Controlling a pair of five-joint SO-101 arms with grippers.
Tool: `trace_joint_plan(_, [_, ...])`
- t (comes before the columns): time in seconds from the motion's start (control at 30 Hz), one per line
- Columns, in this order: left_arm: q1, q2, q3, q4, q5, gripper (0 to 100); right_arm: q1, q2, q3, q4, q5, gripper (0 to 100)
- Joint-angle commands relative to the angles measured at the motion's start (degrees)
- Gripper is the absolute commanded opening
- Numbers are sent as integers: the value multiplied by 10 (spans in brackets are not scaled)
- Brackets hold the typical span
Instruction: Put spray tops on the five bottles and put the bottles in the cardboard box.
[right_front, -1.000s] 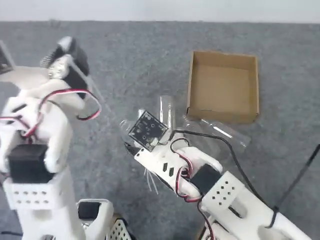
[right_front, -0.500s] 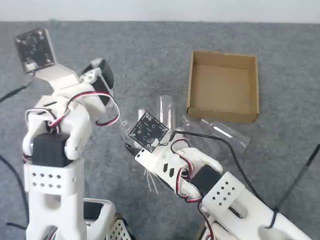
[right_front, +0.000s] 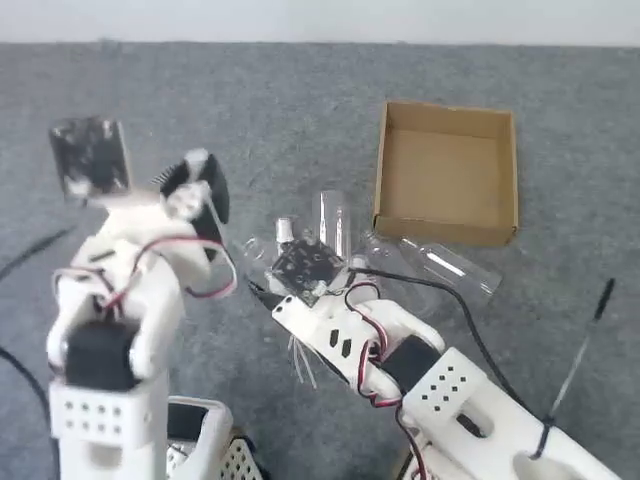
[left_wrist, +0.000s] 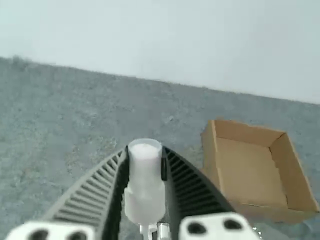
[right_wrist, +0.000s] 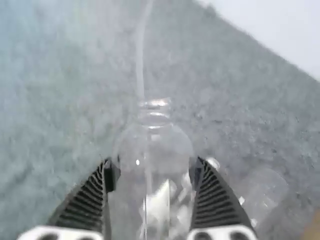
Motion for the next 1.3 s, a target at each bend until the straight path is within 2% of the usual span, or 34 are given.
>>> trace_joint_plan(0.0, [53,-41,33,-2,-18,13,17,-29,-5,-48,-56,6])
trace_joint_plan(0.13, [83,-30,53,-10,-18,13,17,-29,3,-51,-66,6])
trace_joint_plan(0.27, [82,-22,80,-51,-20,13,15,-29,11,-51,-65,6])
trace_joint_plan(0.37, [83,-22,88,-47,-20,14,18,-29,11,-51,-65,6])
trace_joint_plan(0.53, [81,-19,50,-6,-21,111,18,-29,11,-51,-65,6])
trace_joint_plan(0.63, [53,-18,22,4,-33,152,18,-29,11,-51,-65,6])
trace_joint_plan(0.87, [4,-17,-17,2,-63,152,18,-29,11,-50,-65,6])
trace_joint_plan(1.17, [2,-18,42,2,-66,152,18,-29,11,-46,-65,6])
trace_joint_plan(1.27, [-31,-18,40,0,-64,152,18,-29,11,-46,-65,6])
